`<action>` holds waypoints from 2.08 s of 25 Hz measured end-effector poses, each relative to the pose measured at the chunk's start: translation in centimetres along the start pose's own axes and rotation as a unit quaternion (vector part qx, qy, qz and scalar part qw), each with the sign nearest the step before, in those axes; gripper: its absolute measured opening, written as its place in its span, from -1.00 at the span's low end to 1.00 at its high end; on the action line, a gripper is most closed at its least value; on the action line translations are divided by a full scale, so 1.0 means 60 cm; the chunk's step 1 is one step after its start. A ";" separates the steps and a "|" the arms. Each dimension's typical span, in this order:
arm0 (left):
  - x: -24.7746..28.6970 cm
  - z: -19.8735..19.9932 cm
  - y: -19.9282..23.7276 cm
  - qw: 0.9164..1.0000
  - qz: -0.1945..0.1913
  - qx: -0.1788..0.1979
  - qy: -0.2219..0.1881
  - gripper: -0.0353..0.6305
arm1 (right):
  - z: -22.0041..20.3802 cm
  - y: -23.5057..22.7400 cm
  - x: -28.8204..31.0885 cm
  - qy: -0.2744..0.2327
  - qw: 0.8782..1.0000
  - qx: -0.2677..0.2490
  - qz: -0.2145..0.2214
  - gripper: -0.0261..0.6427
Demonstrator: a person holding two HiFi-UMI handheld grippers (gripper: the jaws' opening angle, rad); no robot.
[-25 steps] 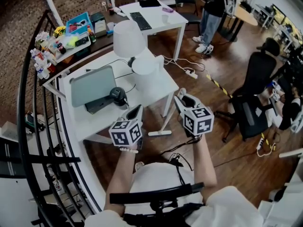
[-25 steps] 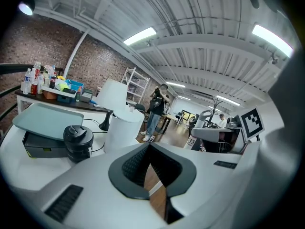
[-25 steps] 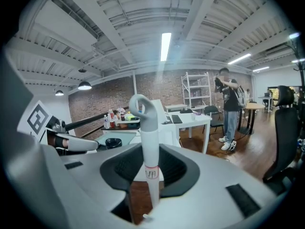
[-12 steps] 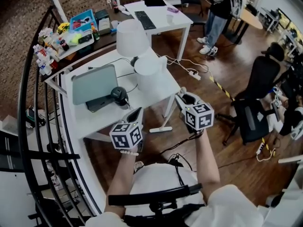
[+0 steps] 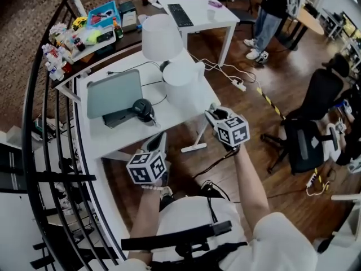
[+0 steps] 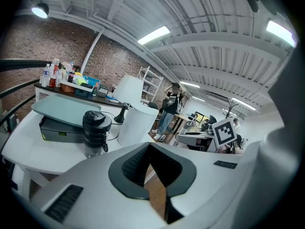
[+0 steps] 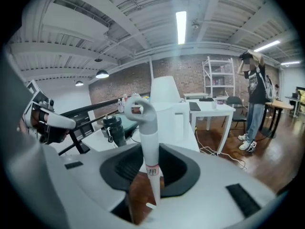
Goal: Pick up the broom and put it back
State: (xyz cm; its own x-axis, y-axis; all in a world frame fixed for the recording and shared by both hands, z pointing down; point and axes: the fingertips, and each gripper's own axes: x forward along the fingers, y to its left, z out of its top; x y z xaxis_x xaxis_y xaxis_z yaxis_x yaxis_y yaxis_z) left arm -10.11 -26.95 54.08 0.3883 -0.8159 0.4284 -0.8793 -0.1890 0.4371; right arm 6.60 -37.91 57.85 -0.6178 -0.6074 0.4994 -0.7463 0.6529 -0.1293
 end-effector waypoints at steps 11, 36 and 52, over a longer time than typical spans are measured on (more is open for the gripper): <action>-0.025 -0.041 0.041 0.998 0.056 -0.035 0.001 -0.93 | -0.106 -0.012 0.130 0.103 0.993 -0.017 0.058 -0.54; -0.059 -0.045 0.079 0.995 0.084 -0.052 -0.005 -0.93 | -0.089 0.020 0.212 0.087 0.995 0.011 0.037 -0.30; -0.046 -0.045 0.076 0.998 0.046 -0.047 0.003 -0.93 | -0.133 0.023 0.099 0.047 0.994 0.097 -0.004 -0.41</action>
State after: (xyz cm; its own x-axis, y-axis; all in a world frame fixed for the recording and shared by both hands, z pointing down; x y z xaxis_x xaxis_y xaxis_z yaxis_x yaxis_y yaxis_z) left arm -14.43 -24.08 56.99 0.3084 -0.8247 0.4742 -0.8816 -0.0606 0.4681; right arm 3.87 -37.02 67.46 -0.5928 -0.5612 0.5777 -0.7903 0.5432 -0.2833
